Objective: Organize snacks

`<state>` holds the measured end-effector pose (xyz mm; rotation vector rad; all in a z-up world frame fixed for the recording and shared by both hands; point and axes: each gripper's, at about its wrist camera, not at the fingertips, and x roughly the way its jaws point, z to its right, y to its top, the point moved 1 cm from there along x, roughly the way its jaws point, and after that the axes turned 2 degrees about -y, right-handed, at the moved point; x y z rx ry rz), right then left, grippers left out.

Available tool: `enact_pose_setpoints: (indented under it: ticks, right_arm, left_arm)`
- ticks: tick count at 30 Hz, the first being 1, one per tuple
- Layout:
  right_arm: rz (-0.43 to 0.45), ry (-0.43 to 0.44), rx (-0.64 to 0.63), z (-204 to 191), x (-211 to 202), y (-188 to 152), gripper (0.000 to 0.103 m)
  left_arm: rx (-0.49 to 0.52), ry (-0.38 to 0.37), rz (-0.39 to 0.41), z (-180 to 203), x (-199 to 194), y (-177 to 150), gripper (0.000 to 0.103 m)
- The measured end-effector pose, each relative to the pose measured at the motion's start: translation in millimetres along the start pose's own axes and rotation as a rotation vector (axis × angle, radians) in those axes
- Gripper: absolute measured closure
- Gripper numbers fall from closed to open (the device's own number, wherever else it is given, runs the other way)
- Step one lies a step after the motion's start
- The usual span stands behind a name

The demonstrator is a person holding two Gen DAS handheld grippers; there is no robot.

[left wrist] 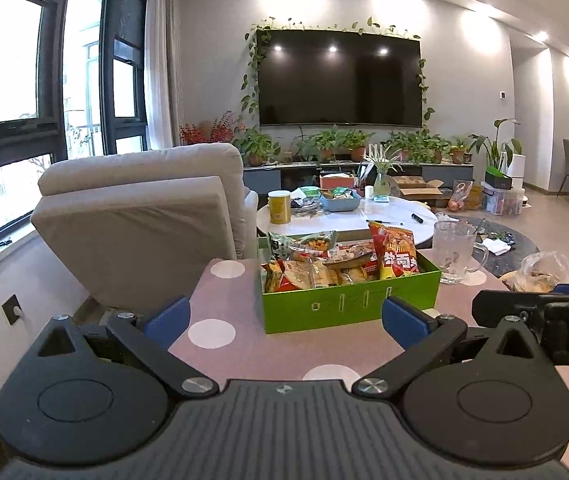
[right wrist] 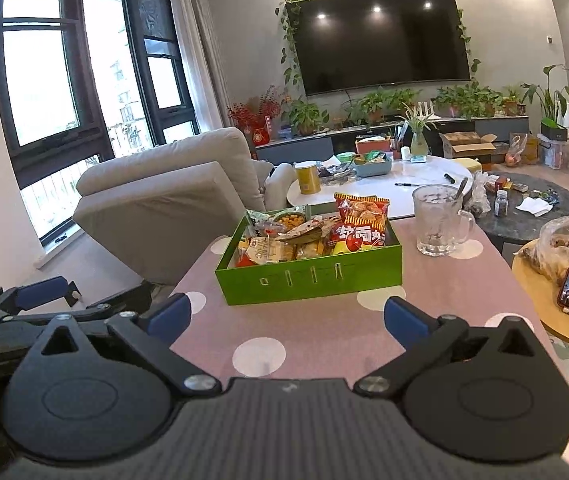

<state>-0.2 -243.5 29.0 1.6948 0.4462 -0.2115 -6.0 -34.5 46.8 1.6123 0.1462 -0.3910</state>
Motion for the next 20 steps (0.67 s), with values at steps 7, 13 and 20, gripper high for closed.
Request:
enact_pose_setpoints:
  ticks: [7,13,20]
  right_arm:
    - [-0.005,0.002,-0.009,-2.6,1.9,-1.0,0.043]
    - [-0.008,0.000,-0.008,-3.4,2.6,-1.1,0.043]
    - [-0.008,0.001,-0.007,-3.4,2.8,-1.0,0.043]
  left_arm:
    - [-0.007,0.003,-0.009,-2.3,3.7,-0.9,0.000]
    - [-0.006,0.004,-0.010,-3.0,4.1,-1.3,0.000]
    - [-0.004,0.006,-0.014,-3.7,4.8,-2.5,0.000]
